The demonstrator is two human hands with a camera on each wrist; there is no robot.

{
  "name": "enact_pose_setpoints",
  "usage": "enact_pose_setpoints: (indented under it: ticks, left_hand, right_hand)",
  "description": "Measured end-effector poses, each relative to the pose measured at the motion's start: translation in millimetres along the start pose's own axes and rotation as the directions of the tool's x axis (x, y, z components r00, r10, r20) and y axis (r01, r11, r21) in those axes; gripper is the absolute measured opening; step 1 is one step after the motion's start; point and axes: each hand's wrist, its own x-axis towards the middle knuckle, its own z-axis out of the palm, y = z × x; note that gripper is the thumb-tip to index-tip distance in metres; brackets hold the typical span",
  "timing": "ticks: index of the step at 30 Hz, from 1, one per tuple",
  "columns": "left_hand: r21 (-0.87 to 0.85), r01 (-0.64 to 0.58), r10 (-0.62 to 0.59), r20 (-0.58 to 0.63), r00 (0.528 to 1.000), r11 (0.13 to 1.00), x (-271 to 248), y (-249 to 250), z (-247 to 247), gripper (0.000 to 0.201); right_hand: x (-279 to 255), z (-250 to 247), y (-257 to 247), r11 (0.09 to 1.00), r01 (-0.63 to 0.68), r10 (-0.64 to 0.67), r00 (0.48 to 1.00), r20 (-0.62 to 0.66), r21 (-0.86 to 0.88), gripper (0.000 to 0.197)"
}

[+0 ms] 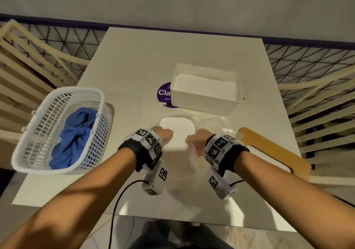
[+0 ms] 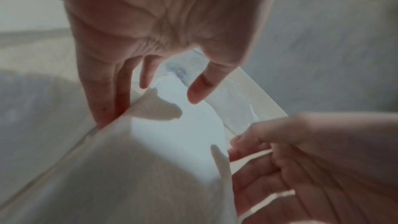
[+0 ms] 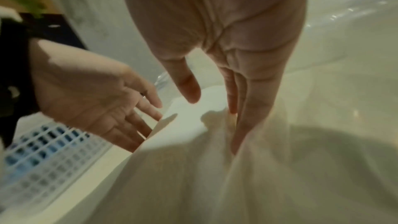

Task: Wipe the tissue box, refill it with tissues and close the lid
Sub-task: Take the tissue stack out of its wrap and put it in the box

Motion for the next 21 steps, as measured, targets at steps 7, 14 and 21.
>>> enact_pose_setpoints:
  ticks: [7,14,21]
  left_hand:
    - [0.007,-0.007,0.007,-0.025,1.000,1.000,7.7,-1.1,-3.3,0.043]
    - [-0.213,0.037,-0.031,0.033,0.999,0.976,14.5,-1.6,-5.0,0.054]
    - [-0.344,0.020,0.036,0.154,0.987,0.939,31.6,-18.1,-11.1,0.064]
  right_hand:
    - [17.4,7.8,1.2,0.967,-0.047,0.055,0.998,-0.026,0.249,0.050]
    - [-2.9,0.6,-12.8,0.911,-0.084,0.075,0.996,0.039,0.404,0.054]
    - [0.5,2.9,-7.9,0.920,-0.088,0.099,0.995,-0.010,0.381,0.058]
